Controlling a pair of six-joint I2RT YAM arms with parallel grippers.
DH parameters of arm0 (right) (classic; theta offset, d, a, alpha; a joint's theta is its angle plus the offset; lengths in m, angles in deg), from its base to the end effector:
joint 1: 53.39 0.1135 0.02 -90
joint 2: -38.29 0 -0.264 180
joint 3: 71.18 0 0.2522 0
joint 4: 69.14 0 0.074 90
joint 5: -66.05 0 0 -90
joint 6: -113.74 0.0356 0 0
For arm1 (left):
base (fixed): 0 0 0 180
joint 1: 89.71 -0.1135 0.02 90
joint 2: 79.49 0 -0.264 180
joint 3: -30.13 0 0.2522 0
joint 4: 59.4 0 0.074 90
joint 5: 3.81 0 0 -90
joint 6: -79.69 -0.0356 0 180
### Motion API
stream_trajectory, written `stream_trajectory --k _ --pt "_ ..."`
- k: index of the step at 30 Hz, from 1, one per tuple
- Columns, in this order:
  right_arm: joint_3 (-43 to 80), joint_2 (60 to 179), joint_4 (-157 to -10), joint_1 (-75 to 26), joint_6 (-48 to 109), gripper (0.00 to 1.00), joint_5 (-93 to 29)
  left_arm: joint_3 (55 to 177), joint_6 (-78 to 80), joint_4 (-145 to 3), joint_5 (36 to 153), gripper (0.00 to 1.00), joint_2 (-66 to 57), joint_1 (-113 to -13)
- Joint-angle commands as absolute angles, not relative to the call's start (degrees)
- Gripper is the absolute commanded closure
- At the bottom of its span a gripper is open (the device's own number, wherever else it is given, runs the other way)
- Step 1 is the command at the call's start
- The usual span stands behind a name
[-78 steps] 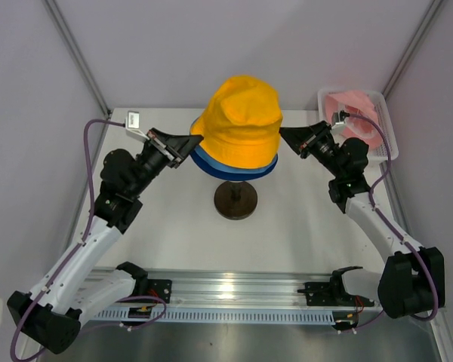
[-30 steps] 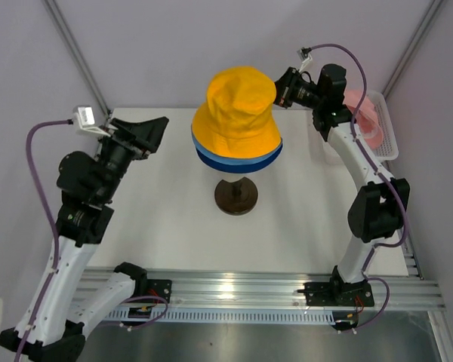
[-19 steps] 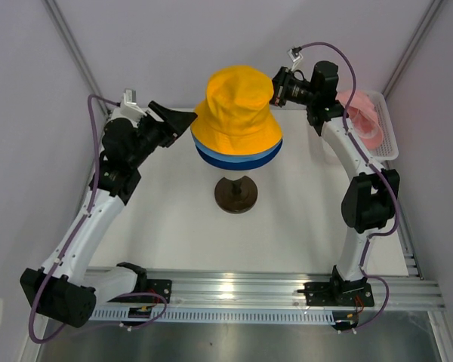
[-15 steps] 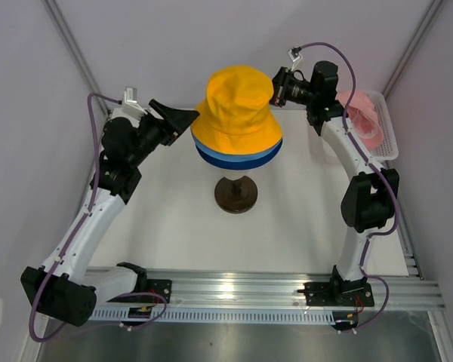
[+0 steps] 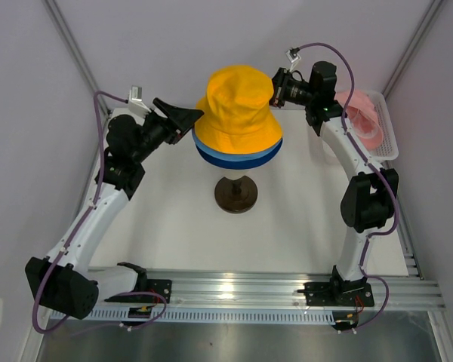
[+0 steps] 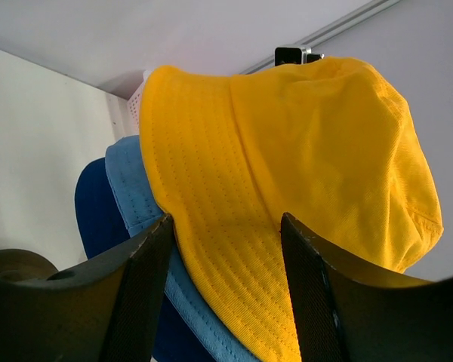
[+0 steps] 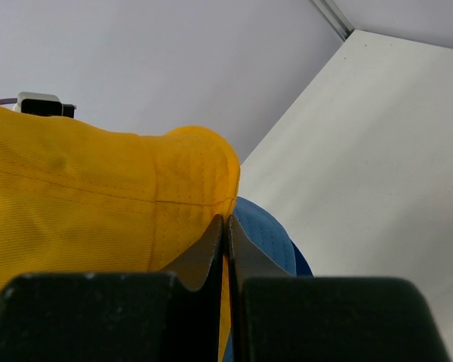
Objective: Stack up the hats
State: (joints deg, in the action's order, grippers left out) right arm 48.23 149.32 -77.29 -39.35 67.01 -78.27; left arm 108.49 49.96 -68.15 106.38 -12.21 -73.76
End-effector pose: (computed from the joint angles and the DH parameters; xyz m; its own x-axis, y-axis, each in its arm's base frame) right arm 0.4383 0.1394 0.3971 -0.6343 0.2535 -0.7304 -0.6795 0.2678 0.6831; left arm 0.2590 -0.0868 0.4098 -0.4925 -0.7069 -0.5077 0.3263 0.3908 -0.8607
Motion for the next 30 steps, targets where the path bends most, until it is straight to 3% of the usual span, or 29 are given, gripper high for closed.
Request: stream_trajectory --k 1,10,16,19,22,23,24,28,29,30 --pt "50.78 149.12 -78.67 -38.71 64.45 0.97 -77.56 108.41 52.79 -68.49 105.80 0.38 -12.43 -74.06" --pt "50.51 148.95 -78.85 -38.62 64.26 0.98 -77.56 106.38 55.17 -66.48 104.73 0.43 -13.14 -74.50" --pt "50.16 148.16 -78.94 -38.62 63.82 0.98 -77.47 107.61 56.84 -62.45 107.02 0.52 -11.47 -74.50" --pt "50.08 148.16 -78.68 -38.62 64.00 0.97 -77.47 107.52 57.98 -60.78 108.33 0.63 -10.68 -74.50" --pt "50.16 148.33 -78.50 -38.62 64.26 0.97 -77.39 107.52 58.51 -59.98 109.39 0.87 -9.89 -74.50" --pt "50.16 148.33 -78.85 -38.71 64.09 0.97 -77.21 107.26 58.51 -60.07 109.31 0.99 -9.89 -74.50" --pt "50.25 148.07 -79.38 -38.63 63.65 0.96 -76.95 107.09 58.34 -60.33 109.13 0.99 -10.06 -74.42" --pt "50.16 146.67 -85.94 -40.29 60.58 0.68 -74.40 105.50 56.84 -60.51 107.47 0.99 -11.55 -74.50" --pt "49.73 146.23 -86.93 -40.82 59.87 0.58 -73.27 104.46 56.06 -60.68 106.59 0.99 -11.99 -74.42" --pt "49.37 145.70 -87.81 -41.43 59.52 0.54 -72.65 104.19 55.44 -60.86 106.15 0.99 -12.43 -74.41"
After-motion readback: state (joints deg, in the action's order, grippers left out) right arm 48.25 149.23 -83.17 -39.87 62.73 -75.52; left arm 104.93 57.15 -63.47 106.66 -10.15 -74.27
